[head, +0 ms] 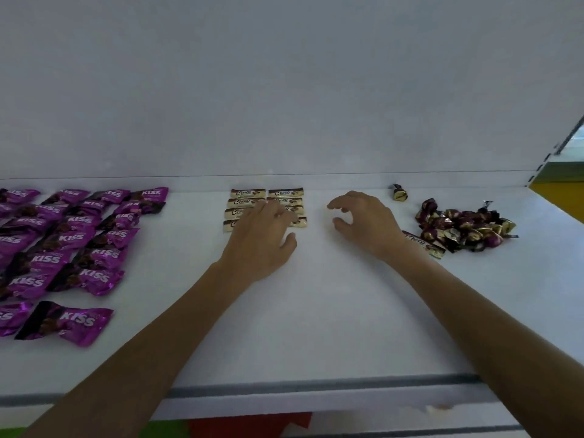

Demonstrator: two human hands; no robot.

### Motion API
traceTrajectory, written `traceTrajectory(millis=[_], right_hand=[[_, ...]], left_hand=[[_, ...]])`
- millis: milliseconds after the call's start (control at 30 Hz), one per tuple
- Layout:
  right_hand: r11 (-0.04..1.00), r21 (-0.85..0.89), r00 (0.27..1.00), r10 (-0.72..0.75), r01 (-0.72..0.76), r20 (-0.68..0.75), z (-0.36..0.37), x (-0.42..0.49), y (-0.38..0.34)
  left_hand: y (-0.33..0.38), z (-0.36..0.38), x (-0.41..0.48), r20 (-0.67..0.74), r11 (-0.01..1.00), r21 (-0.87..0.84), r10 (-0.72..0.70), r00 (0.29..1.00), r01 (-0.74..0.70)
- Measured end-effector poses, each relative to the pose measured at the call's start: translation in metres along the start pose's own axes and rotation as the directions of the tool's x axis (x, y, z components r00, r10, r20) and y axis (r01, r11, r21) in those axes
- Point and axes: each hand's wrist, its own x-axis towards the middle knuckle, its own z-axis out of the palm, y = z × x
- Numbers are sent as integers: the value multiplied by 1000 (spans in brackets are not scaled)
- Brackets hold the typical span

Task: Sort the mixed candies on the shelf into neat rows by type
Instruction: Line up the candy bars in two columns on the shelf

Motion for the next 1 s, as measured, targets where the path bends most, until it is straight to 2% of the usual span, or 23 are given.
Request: traceTrajectory(millis=[133, 300, 467, 667, 767, 900, 1000], right_hand=[[996, -48, 997, 81, -81, -4, -30, -23, 40], [980, -141, 987, 128, -141, -95, -57, -51, 88], [984, -118, 985, 119, -134, -124, -71, -72, 125], [966, -235, 993, 98, -109, -60, -74, -84, 163], [977, -169, 992, 128, -129, -22, -83, -87, 172], [993, -99, 995, 77, -70, 67, -94, -94, 181], [994, -39, 993, 108, -106, 47, -98, -94, 184]], left_hand=[[49, 11, 16, 4, 994, -67, 88, 996, -88], [107, 29, 37, 119, 973, -133, 204, 972, -188], [150, 47, 54, 205, 960, -166, 258, 944, -226], [177, 64, 59, 198, 969, -168, 212, 957, -180], [184, 67, 60, 171, 981, -139, 161, 972, -138], [195, 72, 59, 136, 980, -172, 121, 983, -97], [200, 72, 56, 123, 979, -186, 103, 987, -79]])
